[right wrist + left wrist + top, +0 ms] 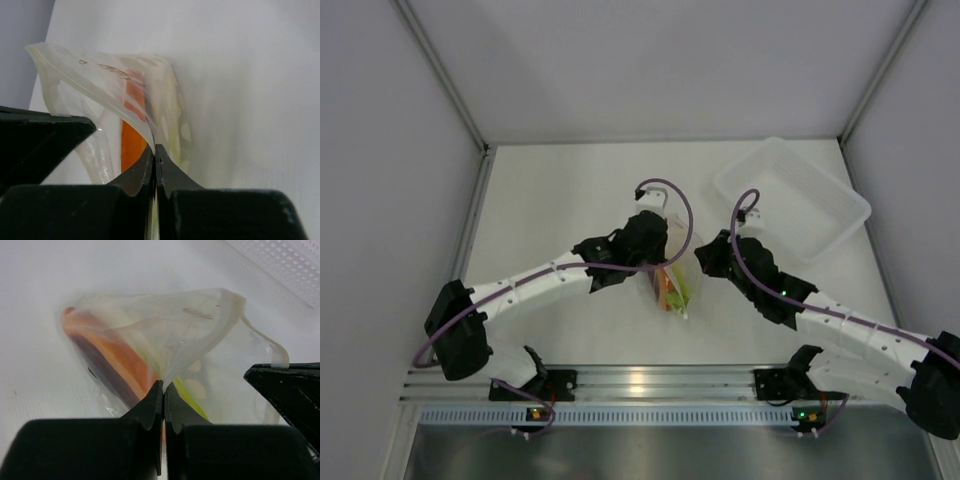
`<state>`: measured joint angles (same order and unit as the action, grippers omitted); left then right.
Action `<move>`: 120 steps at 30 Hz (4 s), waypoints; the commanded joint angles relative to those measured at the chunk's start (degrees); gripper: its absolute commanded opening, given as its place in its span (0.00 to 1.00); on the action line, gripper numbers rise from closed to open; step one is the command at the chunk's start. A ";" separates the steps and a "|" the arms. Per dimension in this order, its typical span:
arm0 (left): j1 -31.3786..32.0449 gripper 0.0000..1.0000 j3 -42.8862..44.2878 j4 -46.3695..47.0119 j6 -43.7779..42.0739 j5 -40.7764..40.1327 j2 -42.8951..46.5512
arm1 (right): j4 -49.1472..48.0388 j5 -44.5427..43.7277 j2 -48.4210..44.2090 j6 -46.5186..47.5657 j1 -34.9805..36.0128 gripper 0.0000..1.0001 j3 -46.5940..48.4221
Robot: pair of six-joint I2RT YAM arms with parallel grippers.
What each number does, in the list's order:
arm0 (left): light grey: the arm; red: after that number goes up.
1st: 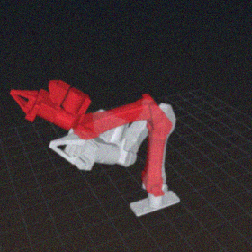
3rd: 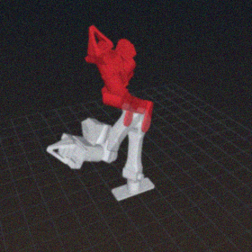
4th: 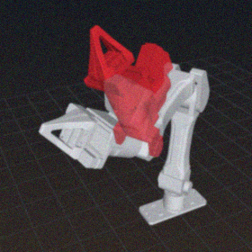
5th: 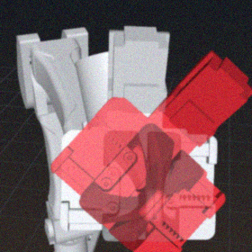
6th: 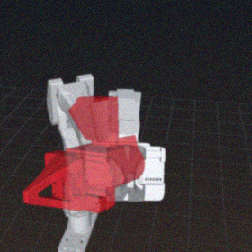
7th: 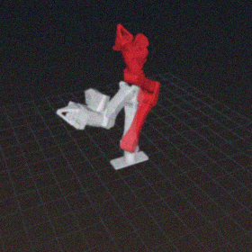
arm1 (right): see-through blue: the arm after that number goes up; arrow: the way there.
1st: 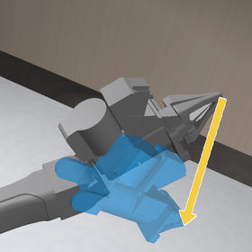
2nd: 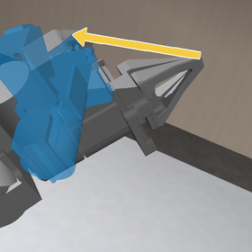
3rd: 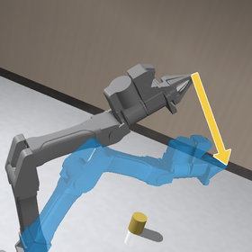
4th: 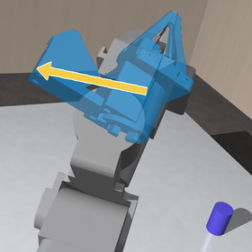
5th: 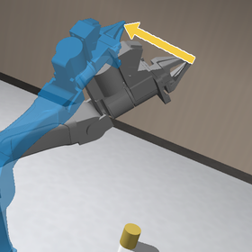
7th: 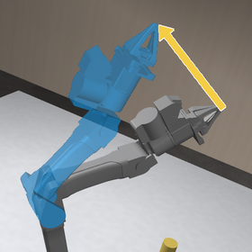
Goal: Open the zip-top bag and remove the fake food
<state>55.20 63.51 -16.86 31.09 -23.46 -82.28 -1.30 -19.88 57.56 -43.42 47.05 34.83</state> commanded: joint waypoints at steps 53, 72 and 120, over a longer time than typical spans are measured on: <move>6.41 0.00 4.17 -1.77 15.75 -4.74 5.73 | 3.33 -6.58 2.46 -0.09 10.78 0.15 5.07; 14.67 0.00 -1.80 0.51 22.61 -17.14 7.57 | -13.37 -6.49 15.47 -2.02 10.52 0.29 -3.89; 14.67 0.00 -7.69 0.60 24.54 -15.03 8.80 | -21.64 -1.04 20.31 10.81 10.26 0.30 -1.09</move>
<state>69.73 56.53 -18.28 55.77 -38.61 -75.37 -21.10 -18.55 79.13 -35.35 56.77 29.10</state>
